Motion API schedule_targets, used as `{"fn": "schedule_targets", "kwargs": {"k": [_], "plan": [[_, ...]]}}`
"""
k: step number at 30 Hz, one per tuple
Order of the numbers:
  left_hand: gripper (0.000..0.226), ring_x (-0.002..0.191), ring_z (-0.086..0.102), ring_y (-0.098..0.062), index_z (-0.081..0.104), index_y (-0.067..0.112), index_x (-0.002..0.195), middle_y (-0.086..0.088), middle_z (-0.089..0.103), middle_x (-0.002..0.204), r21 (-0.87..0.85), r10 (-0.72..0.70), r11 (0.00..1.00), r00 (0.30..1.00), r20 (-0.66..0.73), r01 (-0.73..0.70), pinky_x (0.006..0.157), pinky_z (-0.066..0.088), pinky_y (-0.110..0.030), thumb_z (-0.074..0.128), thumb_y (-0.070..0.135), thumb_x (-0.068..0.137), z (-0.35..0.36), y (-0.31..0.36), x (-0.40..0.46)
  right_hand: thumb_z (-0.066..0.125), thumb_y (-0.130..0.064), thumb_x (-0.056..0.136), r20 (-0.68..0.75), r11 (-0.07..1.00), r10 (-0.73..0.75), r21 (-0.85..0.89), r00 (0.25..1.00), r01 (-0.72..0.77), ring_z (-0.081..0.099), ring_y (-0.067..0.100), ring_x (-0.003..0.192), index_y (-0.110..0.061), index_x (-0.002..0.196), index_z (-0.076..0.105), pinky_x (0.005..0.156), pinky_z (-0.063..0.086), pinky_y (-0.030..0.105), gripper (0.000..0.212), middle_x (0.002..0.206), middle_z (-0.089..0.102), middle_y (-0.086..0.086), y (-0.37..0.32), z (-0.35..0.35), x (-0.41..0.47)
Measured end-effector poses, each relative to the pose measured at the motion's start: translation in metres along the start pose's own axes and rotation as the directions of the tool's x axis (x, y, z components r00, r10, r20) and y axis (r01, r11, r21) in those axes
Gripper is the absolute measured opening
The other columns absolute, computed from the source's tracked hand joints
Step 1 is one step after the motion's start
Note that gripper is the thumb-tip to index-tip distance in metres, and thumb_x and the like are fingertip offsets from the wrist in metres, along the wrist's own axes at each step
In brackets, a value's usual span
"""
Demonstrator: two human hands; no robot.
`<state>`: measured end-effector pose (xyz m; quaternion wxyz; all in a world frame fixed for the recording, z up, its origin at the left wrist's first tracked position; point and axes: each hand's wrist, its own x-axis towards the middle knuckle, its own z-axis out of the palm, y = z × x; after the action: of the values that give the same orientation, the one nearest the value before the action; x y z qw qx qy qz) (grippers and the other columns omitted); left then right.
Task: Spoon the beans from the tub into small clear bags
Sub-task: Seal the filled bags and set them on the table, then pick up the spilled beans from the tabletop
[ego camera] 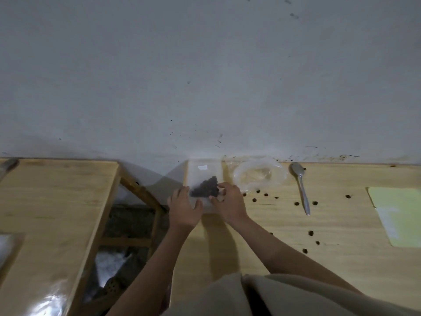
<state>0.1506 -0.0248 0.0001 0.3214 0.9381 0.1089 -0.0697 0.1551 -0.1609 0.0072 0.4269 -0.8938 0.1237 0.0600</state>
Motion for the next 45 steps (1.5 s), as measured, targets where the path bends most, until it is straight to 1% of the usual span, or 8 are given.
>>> {"fn": "schedule_targets", "kwargs": {"k": [5,10,13,18,20,24,31,45], "plan": [[0.064,0.127,0.031,-0.029,0.032,0.012,0.140,-0.009,0.034,0.139,-0.096,0.026,0.995,0.991,-0.131,-0.039,0.097,0.045,-0.045,0.064,0.028,0.086,0.006,-0.001,-0.016,0.061,-0.029,0.088,-0.041,1.000,-0.011,-0.025,0.999,0.010,0.050,0.021,0.107,-0.014,0.129,0.049,0.090,0.046,0.028,0.046,0.124,0.042,0.007,0.008,-0.002,-0.014],[0.072,0.119,0.039,-0.039,0.032,-0.002,0.139,-0.026,0.032,0.137,-0.059,0.212,0.970,0.943,-0.258,-0.234,0.092,0.043,-0.042,0.067,0.027,0.082,0.023,-0.012,-0.061,0.060,-0.015,0.088,-0.086,0.995,-0.090,0.042,0.992,0.094,0.052,0.012,0.093,-0.012,0.119,0.058,0.082,0.048,0.022,0.032,0.111,0.050,0.003,0.037,-0.019,-0.060],[0.070,0.124,0.038,-0.038,0.032,0.000,0.140,-0.022,0.028,0.143,-0.063,0.248,0.964,0.956,-0.155,-0.260,0.096,0.045,-0.047,0.053,0.038,0.084,0.042,-0.021,-0.096,0.061,-0.014,0.087,-0.122,0.996,-0.081,0.029,0.989,0.085,0.053,0.009,0.090,-0.016,0.116,0.060,0.077,0.041,0.013,0.029,0.105,0.052,-0.001,0.062,-0.032,-0.095],[0.071,0.131,0.038,-0.036,0.046,0.004,0.136,-0.020,0.040,0.145,0.311,0.344,0.879,0.932,0.115,-0.362,0.102,0.035,-0.057,0.041,0.051,0.084,0.074,-0.035,-0.129,0.065,-0.008,0.083,-0.206,1.000,-0.002,-0.013,0.979,0.000,0.055,0.011,0.080,-0.013,0.109,0.064,0.071,0.042,0.015,0.027,0.095,0.055,0.001,0.107,-0.053,-0.146],[0.071,0.134,0.034,-0.036,0.043,0.005,0.138,-0.019,0.037,0.147,0.368,0.338,0.859,0.934,0.115,-0.357,0.105,0.032,-0.056,0.040,0.051,0.084,0.077,-0.036,-0.131,0.068,-0.003,0.078,-0.268,1.000,-0.006,-0.031,0.963,-0.003,0.055,0.012,0.076,-0.008,0.106,0.065,0.068,0.042,0.012,0.028,0.091,0.055,0.004,0.125,-0.061,-0.165],[0.072,0.137,0.029,-0.036,0.041,0.005,0.140,-0.018,0.033,0.150,0.398,0.314,0.852,0.940,0.131,-0.340,0.108,0.028,-0.056,0.037,0.052,0.085,0.077,-0.035,-0.131,0.066,-0.005,0.081,-0.348,0.986,0.150,-0.019,0.925,-0.167,0.058,0.024,0.079,-0.004,0.112,0.063,0.069,0.048,0.030,0.031,0.100,0.057,0.012,0.150,-0.073,-0.185],[0.070,0.136,0.030,-0.036,0.043,0.006,0.138,-0.018,0.036,0.148,0.396,0.332,0.849,0.936,0.117,-0.350,0.108,0.027,-0.056,0.040,0.051,0.084,0.077,-0.036,-0.132,0.055,-0.023,0.091,-0.250,0.960,0.187,-0.159,0.950,-0.231,0.058,0.021,0.078,-0.018,0.130,0.055,0.065,0.052,0.035,0.039,0.112,0.053,0.007,0.163,-0.073,-0.182],[0.070,0.137,0.031,-0.035,0.042,0.006,0.138,-0.018,0.036,0.148,0.380,0.346,0.856,0.935,0.080,-0.350,0.109,0.027,-0.056,0.037,0.051,0.085,0.077,-0.037,-0.135,0.058,-0.018,0.090,-0.259,0.960,0.207,-0.133,0.943,-0.247,0.059,0.024,0.081,-0.008,0.102,0.068,0.066,0.046,0.028,0.018,0.102,0.058,0.007,0.163,-0.080,-0.170]]}}
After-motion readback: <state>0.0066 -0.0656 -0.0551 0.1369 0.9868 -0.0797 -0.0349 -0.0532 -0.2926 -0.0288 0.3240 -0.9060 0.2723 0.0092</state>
